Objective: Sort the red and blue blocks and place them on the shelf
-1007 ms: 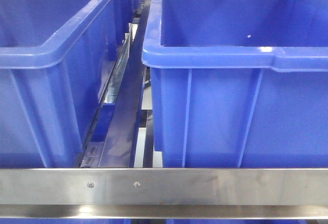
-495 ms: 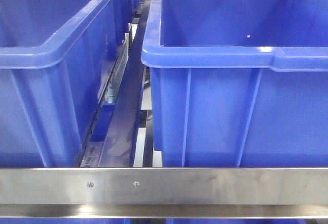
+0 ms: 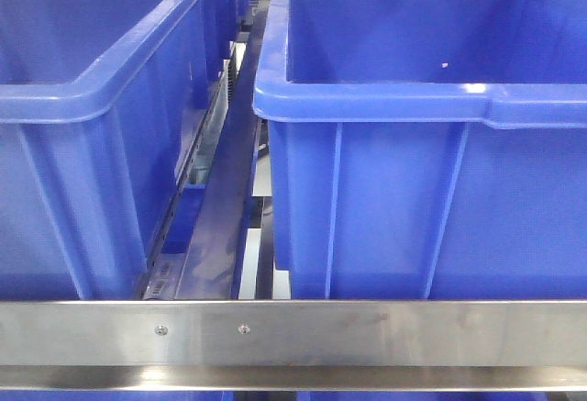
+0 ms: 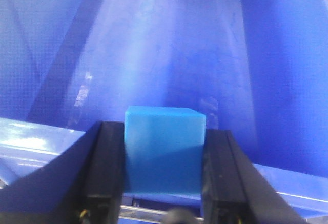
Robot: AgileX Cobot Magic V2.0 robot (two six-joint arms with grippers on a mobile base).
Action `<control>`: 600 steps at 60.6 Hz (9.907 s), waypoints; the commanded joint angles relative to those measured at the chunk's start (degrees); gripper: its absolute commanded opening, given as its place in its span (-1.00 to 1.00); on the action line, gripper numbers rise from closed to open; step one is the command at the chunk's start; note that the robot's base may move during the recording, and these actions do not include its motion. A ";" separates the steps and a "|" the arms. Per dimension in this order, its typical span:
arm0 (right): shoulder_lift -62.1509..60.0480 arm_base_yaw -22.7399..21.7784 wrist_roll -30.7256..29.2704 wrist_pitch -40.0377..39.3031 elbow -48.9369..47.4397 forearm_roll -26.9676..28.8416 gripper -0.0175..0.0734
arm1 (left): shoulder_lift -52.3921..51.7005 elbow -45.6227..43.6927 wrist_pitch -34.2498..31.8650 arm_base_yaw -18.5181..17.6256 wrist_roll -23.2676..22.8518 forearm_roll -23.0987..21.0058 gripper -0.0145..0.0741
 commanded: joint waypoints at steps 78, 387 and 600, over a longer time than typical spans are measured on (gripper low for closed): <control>0.18 -0.28 -0.39 -10.09 -1.85 1.64 -0.49 | 0.31 -1.90 -5.02 0.10 0.28 3.04 -0.40; -1.91 12.90 -0.85 -12.62 5.77 3.39 -0.50 | 4.05 -2.70 -9.25 -3.87 6.35 -0.54 -0.36; -23.63 7.31 -0.79 -13.00 21.17 2.02 -0.50 | -30.51 26.87 -20.50 4.14 6.35 -6.08 -0.36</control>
